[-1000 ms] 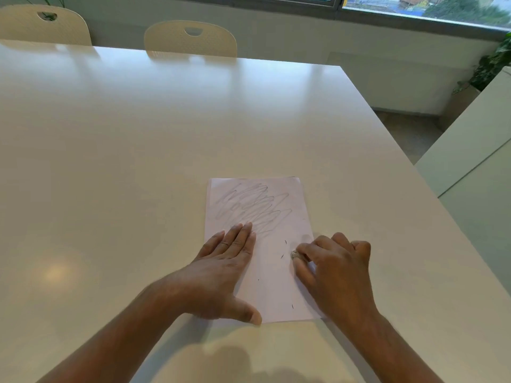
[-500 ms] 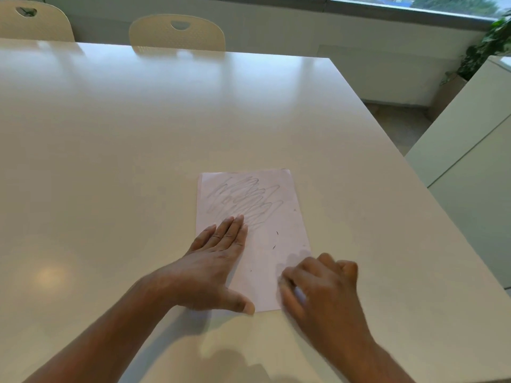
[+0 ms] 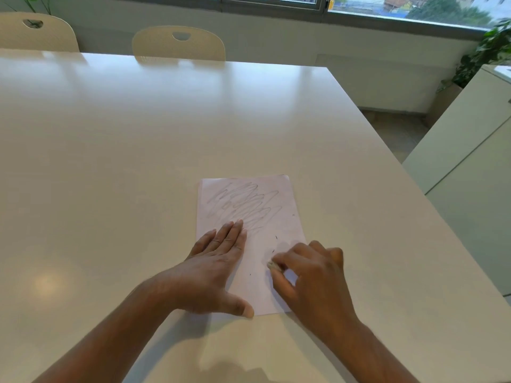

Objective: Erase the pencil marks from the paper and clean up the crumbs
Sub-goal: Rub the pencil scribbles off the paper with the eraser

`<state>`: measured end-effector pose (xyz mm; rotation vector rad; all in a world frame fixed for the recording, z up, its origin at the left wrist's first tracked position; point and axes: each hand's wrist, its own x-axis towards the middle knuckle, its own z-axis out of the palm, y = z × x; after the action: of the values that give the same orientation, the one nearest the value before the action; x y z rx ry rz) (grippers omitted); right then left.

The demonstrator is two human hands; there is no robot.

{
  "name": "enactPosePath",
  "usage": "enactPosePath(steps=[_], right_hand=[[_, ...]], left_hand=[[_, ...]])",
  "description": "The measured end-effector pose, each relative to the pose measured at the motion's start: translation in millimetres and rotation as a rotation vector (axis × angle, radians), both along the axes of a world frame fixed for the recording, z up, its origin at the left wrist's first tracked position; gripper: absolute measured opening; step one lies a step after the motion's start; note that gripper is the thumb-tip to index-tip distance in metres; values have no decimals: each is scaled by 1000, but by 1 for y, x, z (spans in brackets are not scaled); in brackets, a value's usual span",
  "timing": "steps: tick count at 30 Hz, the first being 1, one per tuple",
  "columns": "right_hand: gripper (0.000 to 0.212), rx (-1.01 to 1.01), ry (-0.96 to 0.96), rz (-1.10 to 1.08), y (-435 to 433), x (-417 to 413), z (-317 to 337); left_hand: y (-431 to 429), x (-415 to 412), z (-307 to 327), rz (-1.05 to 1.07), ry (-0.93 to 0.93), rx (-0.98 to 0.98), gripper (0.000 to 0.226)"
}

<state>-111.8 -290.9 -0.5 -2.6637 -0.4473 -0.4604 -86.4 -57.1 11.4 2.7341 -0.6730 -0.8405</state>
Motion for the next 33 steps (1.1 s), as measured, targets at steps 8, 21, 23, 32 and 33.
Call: enactPosePath(steps=[8,21,23,32,33], right_hand=[[15,-44,93,72,32,50,6],[7,-78,109,61,35,52,-3],[6,-76,107,66,35,51,-3],[5,-104,47,344,54,21,-5],[6,-127,27,338,52,25,-5]], left_hand=[[-1,-3,-1,31,-28,-64,140],[58,12,5,352,-198,-188,130],[66,14,6,288,-113,-113,136],[64,17,5,175,40,58,149],[64,18,6,170,43,58,149]])
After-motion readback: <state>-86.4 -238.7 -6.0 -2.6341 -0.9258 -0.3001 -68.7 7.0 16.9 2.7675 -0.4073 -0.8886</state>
